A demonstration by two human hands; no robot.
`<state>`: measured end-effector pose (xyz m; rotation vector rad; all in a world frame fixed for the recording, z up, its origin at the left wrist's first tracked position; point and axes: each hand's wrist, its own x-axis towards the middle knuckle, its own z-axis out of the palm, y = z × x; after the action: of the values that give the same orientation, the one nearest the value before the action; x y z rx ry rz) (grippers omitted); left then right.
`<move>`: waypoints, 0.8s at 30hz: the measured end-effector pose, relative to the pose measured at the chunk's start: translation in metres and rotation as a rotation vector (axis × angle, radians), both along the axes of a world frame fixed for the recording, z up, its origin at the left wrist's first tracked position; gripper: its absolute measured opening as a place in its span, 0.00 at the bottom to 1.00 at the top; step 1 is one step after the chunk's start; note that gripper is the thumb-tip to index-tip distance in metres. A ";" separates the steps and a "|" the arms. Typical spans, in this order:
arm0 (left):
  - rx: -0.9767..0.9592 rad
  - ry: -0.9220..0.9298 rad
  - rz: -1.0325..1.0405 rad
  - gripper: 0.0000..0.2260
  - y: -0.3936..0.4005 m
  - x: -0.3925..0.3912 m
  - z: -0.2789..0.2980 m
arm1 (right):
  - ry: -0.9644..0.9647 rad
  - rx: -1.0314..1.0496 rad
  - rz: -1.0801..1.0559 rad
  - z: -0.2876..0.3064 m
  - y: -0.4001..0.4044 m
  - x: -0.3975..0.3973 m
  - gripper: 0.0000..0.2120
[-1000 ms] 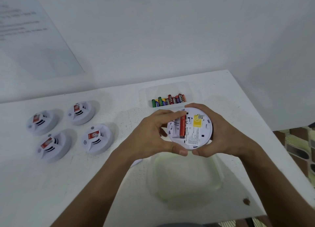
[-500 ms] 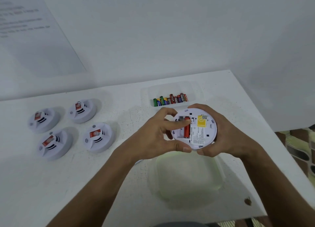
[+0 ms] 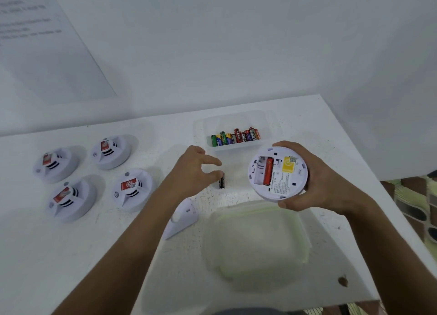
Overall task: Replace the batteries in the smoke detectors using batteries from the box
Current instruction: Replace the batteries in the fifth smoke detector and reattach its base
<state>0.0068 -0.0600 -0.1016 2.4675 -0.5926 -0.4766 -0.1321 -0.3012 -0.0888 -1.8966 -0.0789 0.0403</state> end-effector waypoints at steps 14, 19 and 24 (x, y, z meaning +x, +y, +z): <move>0.376 0.072 -0.075 0.23 -0.037 0.016 0.002 | 0.033 0.028 0.008 -0.017 -0.001 -0.001 0.44; 0.194 0.112 0.043 0.17 -0.035 0.012 0.000 | 0.041 0.022 0.009 -0.016 -0.001 0.000 0.44; -0.048 -0.005 0.201 0.07 -0.024 0.003 0.010 | 0.054 0.001 0.020 -0.010 0.002 0.001 0.44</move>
<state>0.0096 -0.0842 -0.0919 2.4507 -0.3484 -0.3725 -0.1315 -0.2995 -0.0987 -1.8924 -0.0610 0.1055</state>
